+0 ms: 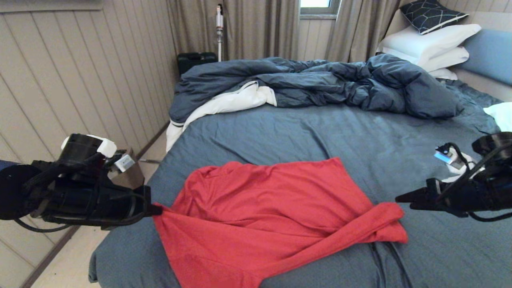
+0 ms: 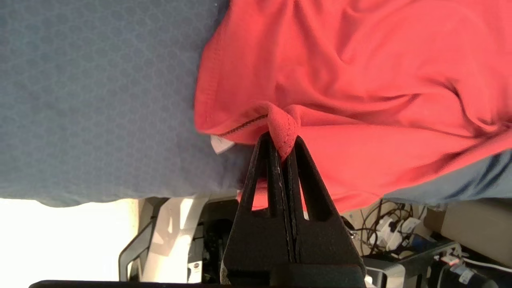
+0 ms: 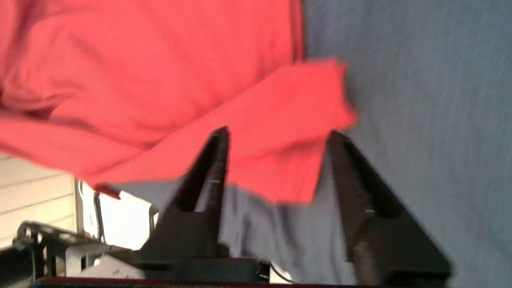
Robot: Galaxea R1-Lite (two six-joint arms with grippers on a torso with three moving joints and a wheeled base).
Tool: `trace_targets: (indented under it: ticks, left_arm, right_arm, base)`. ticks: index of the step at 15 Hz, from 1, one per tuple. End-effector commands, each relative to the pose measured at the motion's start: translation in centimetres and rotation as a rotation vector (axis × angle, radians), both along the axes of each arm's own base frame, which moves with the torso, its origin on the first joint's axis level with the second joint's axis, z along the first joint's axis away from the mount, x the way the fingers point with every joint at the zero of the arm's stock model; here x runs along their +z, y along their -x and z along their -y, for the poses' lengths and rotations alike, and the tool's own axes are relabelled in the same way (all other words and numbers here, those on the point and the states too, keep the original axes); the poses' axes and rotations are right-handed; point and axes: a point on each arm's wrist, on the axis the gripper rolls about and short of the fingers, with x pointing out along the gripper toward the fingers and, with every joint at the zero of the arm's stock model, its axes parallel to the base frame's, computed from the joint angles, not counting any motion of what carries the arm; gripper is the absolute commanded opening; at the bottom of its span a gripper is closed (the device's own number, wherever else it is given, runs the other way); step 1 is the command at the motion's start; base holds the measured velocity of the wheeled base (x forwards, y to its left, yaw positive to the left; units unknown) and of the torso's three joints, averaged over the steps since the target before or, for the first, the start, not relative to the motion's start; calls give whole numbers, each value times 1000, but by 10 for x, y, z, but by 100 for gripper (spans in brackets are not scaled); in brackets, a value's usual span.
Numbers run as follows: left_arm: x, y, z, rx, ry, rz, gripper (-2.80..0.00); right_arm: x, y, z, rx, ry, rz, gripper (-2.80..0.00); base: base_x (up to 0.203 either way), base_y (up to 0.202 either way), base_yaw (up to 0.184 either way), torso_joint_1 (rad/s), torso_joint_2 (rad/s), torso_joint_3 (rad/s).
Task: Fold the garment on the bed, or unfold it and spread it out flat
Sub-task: Fold the red T-shirt
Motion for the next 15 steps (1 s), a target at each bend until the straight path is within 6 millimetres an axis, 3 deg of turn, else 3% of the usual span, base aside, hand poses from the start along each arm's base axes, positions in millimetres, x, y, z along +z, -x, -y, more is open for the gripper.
trace_targets:
  ticks: [1,5,6,8,12,15]
  left_arm:
    - [3,3,-1,0,4,10,-280]
    - [-11,-6,3,-6,-7,-40,-280]
    - [-12,-7,4,-10,-8,-47,0]
    - [-17,-11,9,-23,-9,-64,0]
    - [-15,3,8,-32,-15,-68,0]
    - [-11,34,0,-30,-18,-69,0]
  right_arm:
    - [10,20,-5,10,0,40,-280]
    - [1,26,0,25,-61,32,-280]
    - [0,25,1,26,-64,43,-280]
    - [-3,26,3,28,-69,70,-280]
    - [-17,29,5,45,-99,93,-280]
    - [-17,28,7,45,-101,102,-280]
  base:
    - [0,0,0,0,0,0]
    - [0,0,0,0,0,0]
    - [0,0,0,0,0,0]
    - [0,0,0,0,0,0]
    - [0,0,0,0,0,0]
    - [0,0,0,0,0,0]
